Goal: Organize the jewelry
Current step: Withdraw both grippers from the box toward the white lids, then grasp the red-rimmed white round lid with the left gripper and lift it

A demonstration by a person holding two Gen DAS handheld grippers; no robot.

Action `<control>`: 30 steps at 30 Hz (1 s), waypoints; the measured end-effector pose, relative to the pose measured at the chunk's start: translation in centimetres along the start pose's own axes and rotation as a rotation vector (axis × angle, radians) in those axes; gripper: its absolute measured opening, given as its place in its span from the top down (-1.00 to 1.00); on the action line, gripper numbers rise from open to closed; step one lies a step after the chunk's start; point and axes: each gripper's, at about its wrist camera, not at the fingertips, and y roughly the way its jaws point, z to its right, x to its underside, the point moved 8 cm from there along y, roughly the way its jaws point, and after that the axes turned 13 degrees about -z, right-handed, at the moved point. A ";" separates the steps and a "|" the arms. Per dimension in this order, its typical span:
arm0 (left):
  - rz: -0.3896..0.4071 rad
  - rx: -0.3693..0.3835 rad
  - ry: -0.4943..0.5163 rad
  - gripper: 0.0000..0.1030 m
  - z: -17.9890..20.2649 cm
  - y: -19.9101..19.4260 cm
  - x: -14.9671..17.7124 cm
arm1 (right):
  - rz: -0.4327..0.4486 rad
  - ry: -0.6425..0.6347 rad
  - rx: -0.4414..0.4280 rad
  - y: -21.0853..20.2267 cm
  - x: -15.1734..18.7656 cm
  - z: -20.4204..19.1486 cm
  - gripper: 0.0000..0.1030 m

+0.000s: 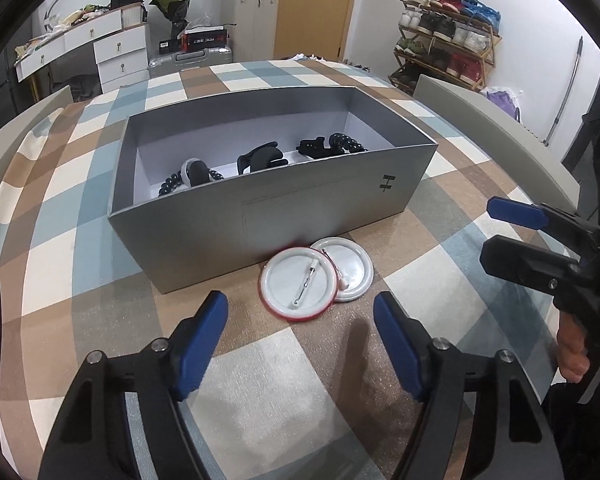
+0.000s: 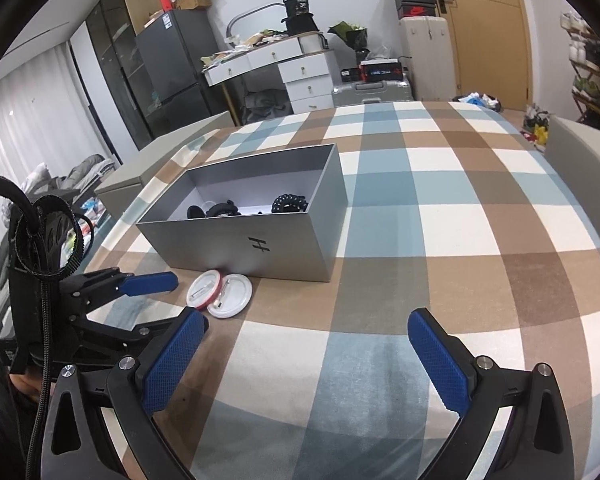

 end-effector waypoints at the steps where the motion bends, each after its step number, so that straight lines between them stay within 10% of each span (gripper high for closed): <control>1: 0.001 -0.005 0.001 -0.20 0.0 0.0 -0.1 | -0.001 -0.002 -0.001 0.0 -0.1 -0.1 -1.00; 5: 0.006 -0.012 -0.009 0.35 -0.2 0.0 -0.3 | -0.004 -0.008 -0.002 0.2 0.0 -0.3 -1.00; 10: 0.019 0.015 -0.017 0.40 -0.3 -0.3 -0.3 | -0.016 -0.013 -0.006 0.6 0.1 -0.5 -1.00; 13: 0.018 0.025 -0.009 0.90 0.1 -0.5 -0.2 | -0.018 -0.022 0.004 0.7 0.3 -0.6 -1.00; 22: 0.013 0.016 -0.003 0.87 0.1 -0.5 -0.1 | -0.023 -0.020 -0.002 1.0 0.2 -0.8 -1.00; 30: 0.006 0.000 -0.001 0.36 -0.4 -0.6 -0.1 | -0.029 -0.018 -0.013 1.1 0.3 -0.9 -1.00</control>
